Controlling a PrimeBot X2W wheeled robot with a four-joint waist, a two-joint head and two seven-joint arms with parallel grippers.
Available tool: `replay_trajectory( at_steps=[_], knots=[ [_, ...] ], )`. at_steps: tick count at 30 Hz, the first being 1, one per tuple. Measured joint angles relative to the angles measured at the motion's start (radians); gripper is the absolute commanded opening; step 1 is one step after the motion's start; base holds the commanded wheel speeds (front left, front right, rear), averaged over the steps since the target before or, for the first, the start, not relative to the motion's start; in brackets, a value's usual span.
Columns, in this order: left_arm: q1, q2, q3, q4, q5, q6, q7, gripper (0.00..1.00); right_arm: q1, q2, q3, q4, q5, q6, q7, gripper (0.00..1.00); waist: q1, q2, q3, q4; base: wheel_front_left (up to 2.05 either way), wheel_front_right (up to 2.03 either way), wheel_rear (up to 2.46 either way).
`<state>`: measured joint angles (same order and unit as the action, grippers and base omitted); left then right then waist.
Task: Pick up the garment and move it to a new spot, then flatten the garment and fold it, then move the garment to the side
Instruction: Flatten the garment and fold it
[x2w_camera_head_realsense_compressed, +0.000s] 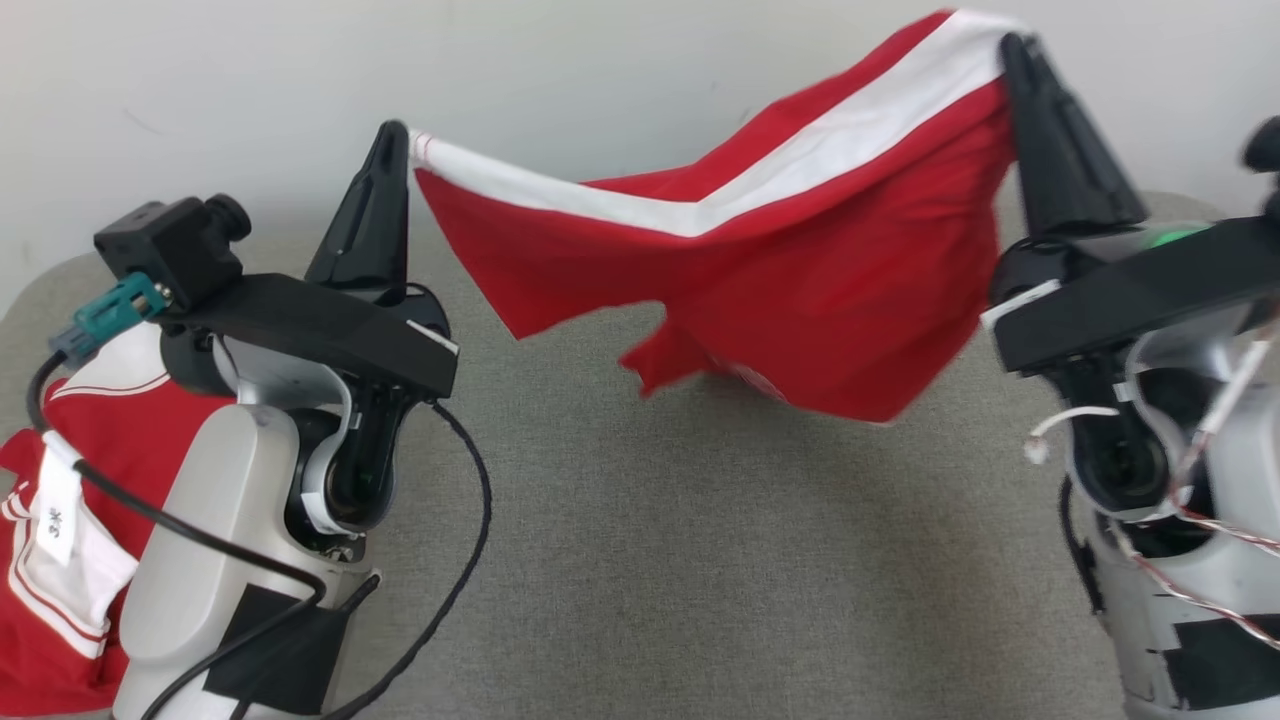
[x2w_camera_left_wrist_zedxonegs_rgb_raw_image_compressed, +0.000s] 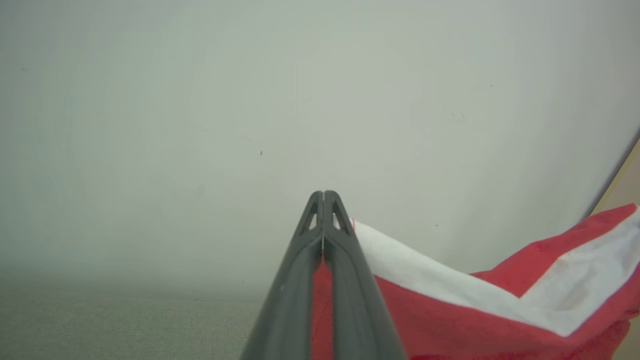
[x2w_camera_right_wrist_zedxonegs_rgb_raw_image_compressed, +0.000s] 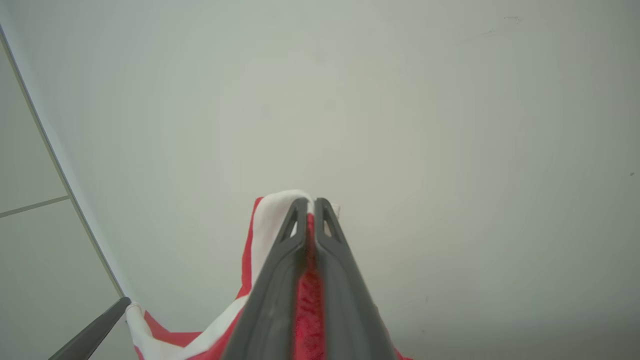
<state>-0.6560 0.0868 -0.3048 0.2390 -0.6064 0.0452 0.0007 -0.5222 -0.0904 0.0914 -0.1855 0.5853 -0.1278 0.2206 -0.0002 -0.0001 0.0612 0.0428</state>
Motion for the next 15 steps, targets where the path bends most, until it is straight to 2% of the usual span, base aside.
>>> replay_trajectory(
  at_steps=[3, 6, 10, 13, 15],
  knots=[
    [-0.001, -0.009, -0.006, -0.046, -0.017, -0.002, 0.025, 0.00, 0.002, -0.001, -0.043, -0.043, -0.019, 0.000, 0.011, 0.00, 0.0001, 0.0000, 0.010, -0.005, 0.00, 0.00, 0.00],
    [-0.005, -0.007, -0.015, -0.035, -0.017, 0.008, 0.058, 0.00, -0.002, 0.000, -0.070, 0.023, -0.056, 0.000, 0.044, 0.00, 0.0001, 0.0000, 0.030, -0.012, 0.00, 0.00, 0.00],
    [-0.060, -0.004, -0.016, 0.049, 0.021, 0.028, 0.071, 0.00, -0.093, 0.011, -0.053, 0.255, -0.086, -0.001, 0.075, 0.00, 0.0003, 0.0002, 0.070, -0.024, 0.00, 0.00, 0.00],
    [-0.164, 0.008, 0.015, 0.121, 0.058, 0.044, 0.049, 0.00, -0.265, 0.024, -0.051, 0.437, -0.122, -0.001, 0.058, 0.00, 0.0005, 0.0002, 0.106, -0.038, 0.00, 0.00, 0.00],
    [-0.267, 0.011, 0.030, 0.130, 0.096, 0.051, 0.016, 0.00, -0.400, 0.033, -0.082, 0.497, -0.116, -0.001, 0.025, 0.00, 0.0005, 0.0002, 0.129, -0.050, 0.00, 0.00, 0.00]
  ],
)
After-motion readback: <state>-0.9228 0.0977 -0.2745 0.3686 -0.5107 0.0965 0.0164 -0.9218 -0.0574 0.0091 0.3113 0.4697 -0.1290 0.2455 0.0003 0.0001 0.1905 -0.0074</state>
